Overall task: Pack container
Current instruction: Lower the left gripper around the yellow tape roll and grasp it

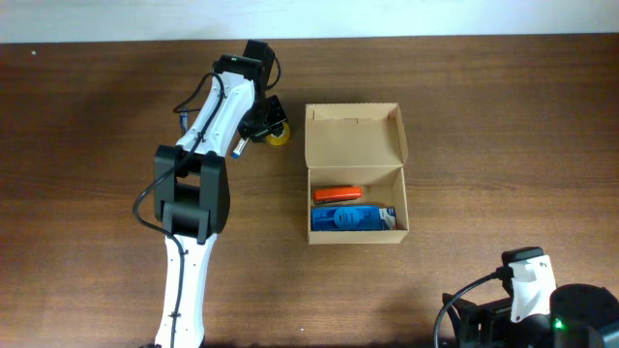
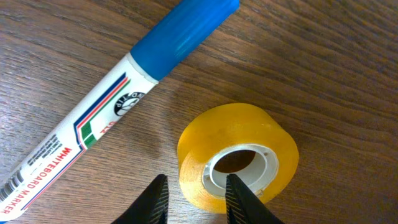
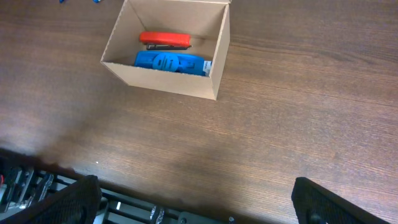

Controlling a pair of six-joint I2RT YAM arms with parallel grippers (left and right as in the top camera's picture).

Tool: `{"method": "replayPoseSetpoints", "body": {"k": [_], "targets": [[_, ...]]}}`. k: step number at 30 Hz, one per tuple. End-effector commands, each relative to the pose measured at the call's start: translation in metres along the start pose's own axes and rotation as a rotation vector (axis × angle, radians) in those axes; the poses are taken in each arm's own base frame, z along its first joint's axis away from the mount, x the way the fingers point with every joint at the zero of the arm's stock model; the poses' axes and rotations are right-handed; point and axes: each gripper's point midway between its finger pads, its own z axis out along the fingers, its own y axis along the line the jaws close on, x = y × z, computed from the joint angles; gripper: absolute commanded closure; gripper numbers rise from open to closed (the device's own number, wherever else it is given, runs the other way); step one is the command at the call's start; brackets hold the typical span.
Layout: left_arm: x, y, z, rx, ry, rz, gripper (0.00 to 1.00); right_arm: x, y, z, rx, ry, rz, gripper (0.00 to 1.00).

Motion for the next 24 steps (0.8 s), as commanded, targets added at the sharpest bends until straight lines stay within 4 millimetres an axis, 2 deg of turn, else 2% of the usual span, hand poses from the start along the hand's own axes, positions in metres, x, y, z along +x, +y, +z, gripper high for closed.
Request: {"method": "replayPoseSetpoints", "body": {"k": [1, 4, 8, 17, 24], "targets": [[0.002, 0.013, 0.023, -0.051, 0.035, -0.016, 0.73, -0.003, -0.001, -0.003, 0.007, -0.018, -0.01, 0.01], [0.003, 0.013, 0.023, -0.051, 0.036, -0.016, 0.8, -0.003, -0.001, -0.003, 0.007, -0.018, -0.01, 0.01], [0.004, 0.012, 0.023, -0.052, 0.037, -0.013, 0.98, -0.003, -0.001, -0.003, 0.007, -0.018, -0.01, 0.01], [0.017, 0.016, 0.018, -0.083, 0.08, 0.011, 0.98, -0.003, -0.001, -0.003, 0.007, -0.018, -0.01, 0.01], [0.003, 0.0, -0.013, -0.037, 0.018, 0.053, 0.96, -0.003, -0.001, -0.003, 0.007, -0.018, -0.01, 0.01]]}}
